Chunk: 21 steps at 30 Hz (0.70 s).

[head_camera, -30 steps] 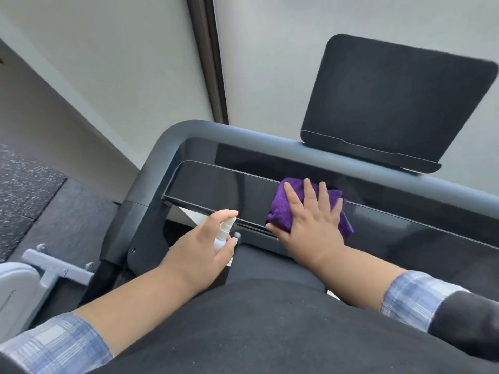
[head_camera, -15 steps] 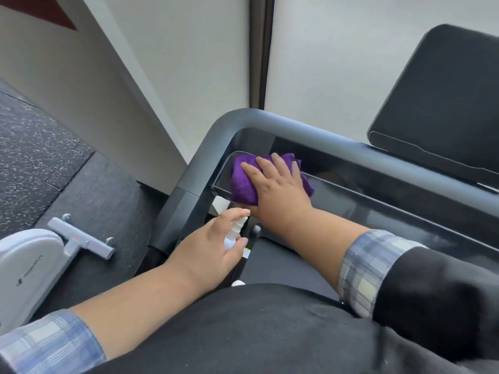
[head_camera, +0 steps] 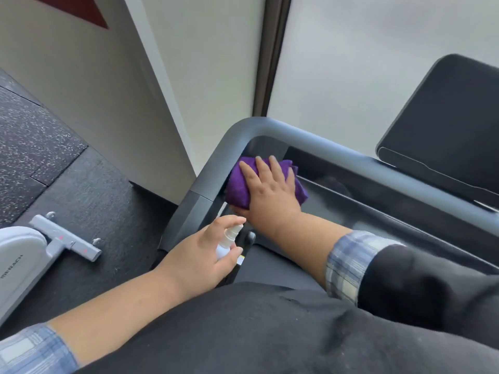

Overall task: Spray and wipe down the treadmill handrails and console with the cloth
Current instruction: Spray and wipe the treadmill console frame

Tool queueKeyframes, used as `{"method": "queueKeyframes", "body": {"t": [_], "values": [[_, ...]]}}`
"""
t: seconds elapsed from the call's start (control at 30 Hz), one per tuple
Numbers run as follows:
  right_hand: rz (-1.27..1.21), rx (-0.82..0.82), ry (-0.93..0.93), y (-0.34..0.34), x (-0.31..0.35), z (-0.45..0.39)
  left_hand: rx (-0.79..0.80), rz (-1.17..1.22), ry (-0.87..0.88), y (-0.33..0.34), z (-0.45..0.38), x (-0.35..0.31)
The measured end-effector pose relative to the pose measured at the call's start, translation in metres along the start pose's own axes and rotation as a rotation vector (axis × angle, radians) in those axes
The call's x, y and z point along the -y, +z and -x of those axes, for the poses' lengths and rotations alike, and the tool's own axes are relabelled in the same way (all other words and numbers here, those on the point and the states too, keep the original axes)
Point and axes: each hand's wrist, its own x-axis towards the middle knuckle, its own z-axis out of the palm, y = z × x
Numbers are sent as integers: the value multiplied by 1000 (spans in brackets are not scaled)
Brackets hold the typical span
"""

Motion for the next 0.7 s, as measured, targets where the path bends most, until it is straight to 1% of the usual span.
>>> {"method": "queueKeyframes", "body": {"t": [0.1, 0.2, 0.3, 0.37, 0.43, 0.5, 0.63, 0.7], "values": [[-20, 8, -25, -1, 0, -5, 5, -3, 14, 1, -2, 1], [-25, -9, -36, -3, -30, 26, -17, 7, 52, 2, -6, 1], [-30, -39, 80, -5, -67, 70, -10, 23, 82, 6, -7, 4], [-24, -28, 140, -7, -76, 86, -9, 37, 87, 7, -7, 7], [12, -8, 173, -7, -69, 83, -12, 36, 88, 7, -8, 8], [34, 6, 169, -6, -50, 66, -13, 21, 97, 5, -11, 3], [28, 81, 23, -5, -3, 10, -25, 33, 115, 7, -16, -10], [39, 98, -28, -7, 7, -5, -47, 38, 116, 12, -18, -15]]}}
